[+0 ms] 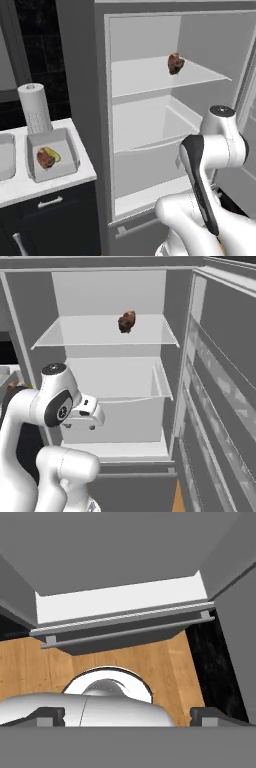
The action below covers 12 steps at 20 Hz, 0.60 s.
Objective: Place one cucumber and one steak in each tupperware on the nearby counter, to pack two identical lunches.
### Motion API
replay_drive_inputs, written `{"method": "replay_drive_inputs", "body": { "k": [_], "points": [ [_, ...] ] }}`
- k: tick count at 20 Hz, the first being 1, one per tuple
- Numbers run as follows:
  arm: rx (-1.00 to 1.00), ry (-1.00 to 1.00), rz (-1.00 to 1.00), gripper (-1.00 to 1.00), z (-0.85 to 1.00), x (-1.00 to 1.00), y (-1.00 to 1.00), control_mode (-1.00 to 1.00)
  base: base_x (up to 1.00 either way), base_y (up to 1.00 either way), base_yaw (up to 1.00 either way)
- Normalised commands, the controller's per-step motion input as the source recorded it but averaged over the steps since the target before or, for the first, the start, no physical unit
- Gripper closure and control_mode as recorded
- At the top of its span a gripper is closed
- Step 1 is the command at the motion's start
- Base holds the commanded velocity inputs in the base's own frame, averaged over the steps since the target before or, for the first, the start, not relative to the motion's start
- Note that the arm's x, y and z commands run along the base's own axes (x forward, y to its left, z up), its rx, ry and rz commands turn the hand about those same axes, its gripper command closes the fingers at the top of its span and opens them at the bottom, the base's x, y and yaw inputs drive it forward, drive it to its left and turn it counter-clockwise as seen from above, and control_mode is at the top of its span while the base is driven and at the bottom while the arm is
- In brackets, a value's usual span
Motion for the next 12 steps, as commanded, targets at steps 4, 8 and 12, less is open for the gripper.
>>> {"method": "replay_drive_inputs", "body": {
  "k": [4, 8, 12],
  "points": [
    [0.00, 0.00, 0.00, -1.00, 0.00, 0.00, 0.00, 1.00, 0.54, -0.35, 0.25],
    [0.00, 0.00, 0.00, -1.00, 0.00, 0.00, 0.00, 1.00, 0.21, -0.48, 0.16],
    [0.00, 0.00, 0.00, -1.00, 0.00, 0.00, 0.00, 1.00, 0.22, -0.25, 0.08]
  ]
}}
